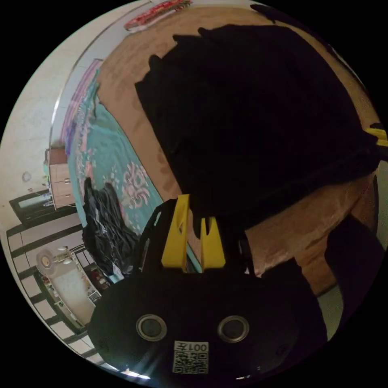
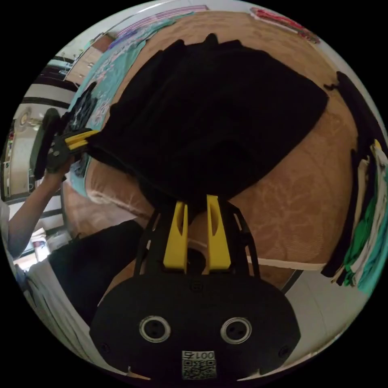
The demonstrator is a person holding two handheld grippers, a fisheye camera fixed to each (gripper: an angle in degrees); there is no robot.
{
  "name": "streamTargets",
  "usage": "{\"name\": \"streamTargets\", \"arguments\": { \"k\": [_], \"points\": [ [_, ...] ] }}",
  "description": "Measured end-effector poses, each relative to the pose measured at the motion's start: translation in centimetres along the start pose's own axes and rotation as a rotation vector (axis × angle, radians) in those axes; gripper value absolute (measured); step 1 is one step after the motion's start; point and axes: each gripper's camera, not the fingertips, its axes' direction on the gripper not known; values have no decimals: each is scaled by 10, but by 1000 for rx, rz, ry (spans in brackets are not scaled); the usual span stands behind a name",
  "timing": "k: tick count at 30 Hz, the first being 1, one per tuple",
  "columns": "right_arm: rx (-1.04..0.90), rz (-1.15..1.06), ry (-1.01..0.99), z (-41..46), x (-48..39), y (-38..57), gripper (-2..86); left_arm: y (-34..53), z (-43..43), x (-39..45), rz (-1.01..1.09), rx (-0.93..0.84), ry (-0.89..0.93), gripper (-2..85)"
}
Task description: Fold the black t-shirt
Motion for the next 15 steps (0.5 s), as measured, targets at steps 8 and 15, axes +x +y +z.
{"name": "streamTargets", "arguments": {
  "k": [8, 15],
  "points": [
    [-56, -168, -234, -21, 48, 5, 49, 27, 50, -49, -112, 31, 189, 179],
    [67, -90, -109, -43, 137, -23, 16, 49, 110, -102, -365, -24, 263, 265]
  ]
}}
